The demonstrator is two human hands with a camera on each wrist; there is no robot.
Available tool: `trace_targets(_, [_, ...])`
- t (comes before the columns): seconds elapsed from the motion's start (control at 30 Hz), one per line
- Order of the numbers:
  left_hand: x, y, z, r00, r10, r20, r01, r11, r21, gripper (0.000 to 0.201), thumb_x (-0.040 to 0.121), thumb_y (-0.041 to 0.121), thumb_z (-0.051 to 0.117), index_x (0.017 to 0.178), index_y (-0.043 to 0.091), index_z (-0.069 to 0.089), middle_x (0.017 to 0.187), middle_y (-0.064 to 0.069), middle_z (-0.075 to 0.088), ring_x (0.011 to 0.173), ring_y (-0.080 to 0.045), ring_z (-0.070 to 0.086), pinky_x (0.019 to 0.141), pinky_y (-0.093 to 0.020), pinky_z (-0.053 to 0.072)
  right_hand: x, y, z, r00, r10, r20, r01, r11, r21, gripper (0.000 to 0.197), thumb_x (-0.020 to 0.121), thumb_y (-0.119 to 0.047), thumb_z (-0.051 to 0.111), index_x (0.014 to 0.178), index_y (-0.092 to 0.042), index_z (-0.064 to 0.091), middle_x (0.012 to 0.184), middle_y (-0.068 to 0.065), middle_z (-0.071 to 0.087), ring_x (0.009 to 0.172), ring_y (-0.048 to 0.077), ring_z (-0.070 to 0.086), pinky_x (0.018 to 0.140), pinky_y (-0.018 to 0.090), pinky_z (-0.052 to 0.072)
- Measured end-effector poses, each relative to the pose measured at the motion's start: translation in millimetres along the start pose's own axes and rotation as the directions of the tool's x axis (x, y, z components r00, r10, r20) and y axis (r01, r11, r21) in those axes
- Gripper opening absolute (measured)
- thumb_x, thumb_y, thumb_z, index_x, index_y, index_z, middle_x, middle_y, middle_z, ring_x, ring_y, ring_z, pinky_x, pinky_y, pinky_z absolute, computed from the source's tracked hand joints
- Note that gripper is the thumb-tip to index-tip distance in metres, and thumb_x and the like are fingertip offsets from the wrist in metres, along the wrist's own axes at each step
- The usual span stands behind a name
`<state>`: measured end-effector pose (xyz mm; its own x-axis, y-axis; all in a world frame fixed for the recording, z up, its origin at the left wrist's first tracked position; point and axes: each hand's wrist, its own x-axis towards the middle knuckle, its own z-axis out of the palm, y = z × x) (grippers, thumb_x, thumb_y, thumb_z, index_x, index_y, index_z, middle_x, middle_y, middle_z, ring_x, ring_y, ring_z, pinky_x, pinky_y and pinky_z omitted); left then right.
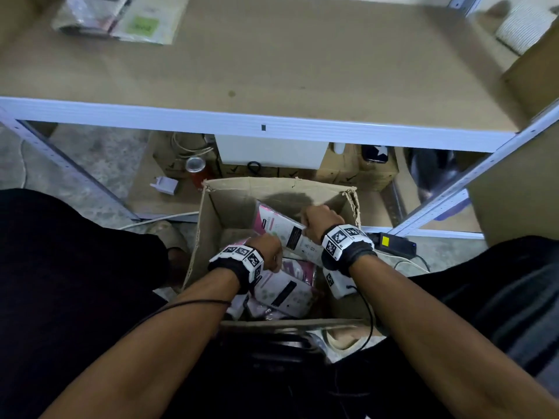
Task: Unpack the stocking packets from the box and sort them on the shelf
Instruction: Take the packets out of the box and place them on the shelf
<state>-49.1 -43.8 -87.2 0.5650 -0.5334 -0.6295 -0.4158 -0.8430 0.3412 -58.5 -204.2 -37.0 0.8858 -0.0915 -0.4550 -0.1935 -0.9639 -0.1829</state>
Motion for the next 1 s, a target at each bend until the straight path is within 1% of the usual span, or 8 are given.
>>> trace_targets(0.27, [-42,6,-45,0.990,0.064,-0.127,-0.057,0.997,0.060,0.014,0.075,0.008,0.074,0.080,0.019,0.081,0.096,0.003,0.076,0.092,-0.022,0.069,0.083,-0.038,0.058,-18,-5,-25,0.988,-0.059,-0.139,0.060,0.998,0.003,0.011,0.086,-0.014,0.060,0.086,-0.022,0.053,0.108,0.011,0.063,0.098,0.033,0.061,0.081,0.039,0.051])
trace_targets(0.43, [-68,10,-72,0.962,0.100,-0.255,-0.095,0.995,0.034,0.014,0.077,0.009,0.072,0.075,0.019,0.080,0.083,0.007,0.075,0.084,-0.019,0.069,0.072,-0.030,0.056,-33,-10,-49,0.973,-0.092,-0.211,0.092,0.996,-0.011,0.007,0.084,-0.014,0.061,0.088,-0.020,0.059,0.100,0.008,0.065,0.088,0.030,0.065,0.075,0.036,0.055])
trace_targets(0.57, [-88,17,-95,0.945,0.120,-0.303,-0.116,0.993,0.030,0.016,0.080,0.010,0.073,0.071,0.023,0.077,0.077,0.008,0.073,0.080,-0.017,0.070,0.076,-0.032,0.058,-45,-12,-69,0.959,-0.106,-0.261,0.101,0.994,-0.035,0.012,0.083,-0.013,0.062,0.084,-0.024,0.057,0.094,0.005,0.064,0.085,0.029,0.063,0.073,0.035,0.053])
trace_targets(0.63, [-99,22,-108,0.932,0.156,-0.327,-0.154,0.988,0.033,0.012,0.080,0.011,0.074,0.074,0.020,0.078,0.068,0.013,0.068,0.071,-0.011,0.065,0.072,-0.024,0.055,-51,-13,-79,0.951,-0.118,-0.284,0.112,0.993,-0.039,0.017,0.083,-0.012,0.062,0.081,-0.028,0.054,0.090,0.002,0.062,0.081,0.026,0.060,0.072,0.033,0.051])
trace_targets(0.73, [-116,28,-128,0.900,0.215,-0.380,-0.198,0.977,0.083,0.010,0.080,0.013,0.072,0.078,0.019,0.080,0.065,0.015,0.065,0.063,-0.003,0.061,0.053,-0.001,0.039,-62,-13,-93,0.937,-0.148,-0.316,0.132,0.989,-0.073,0.013,0.084,-0.014,0.063,0.087,-0.026,0.058,0.087,-0.001,0.058,0.083,0.024,0.059,0.072,0.033,0.052])
trace_targets(0.8, [-127,30,-141,0.891,0.214,-0.400,-0.200,0.977,0.077,0.008,0.082,0.014,0.073,0.078,0.019,0.079,0.066,0.015,0.066,0.059,0.002,0.060,0.048,-0.002,0.037,-68,-11,-104,0.933,-0.160,-0.322,0.140,0.986,-0.085,0.010,0.086,-0.015,0.063,0.092,-0.023,0.060,0.088,-0.001,0.058,0.085,0.023,0.061,0.072,0.032,0.052])
trace_targets(0.9, [-146,32,-163,0.875,0.228,-0.427,-0.221,0.973,0.067,0.003,0.081,0.015,0.076,0.080,0.015,0.079,0.066,0.017,0.066,0.059,0.009,0.060,0.057,-0.010,0.043,-78,-5,-122,0.931,-0.174,-0.320,0.146,0.983,-0.110,0.009,0.086,-0.016,0.062,0.091,-0.023,0.060,0.100,0.003,0.063,0.092,0.024,0.060,0.074,0.032,0.051])
trace_targets(1.0, [-165,32,-185,0.857,0.236,-0.459,-0.233,0.970,0.064,0.005,0.081,0.018,0.077,0.084,0.015,0.079,0.078,0.009,0.073,0.077,-0.005,0.066,0.074,-0.023,0.051,-88,3,-140,0.928,-0.156,-0.338,0.132,0.987,-0.091,0.010,0.084,-0.019,0.064,0.090,-0.026,0.058,0.104,0.003,0.063,0.097,0.026,0.059,0.079,0.035,0.051])
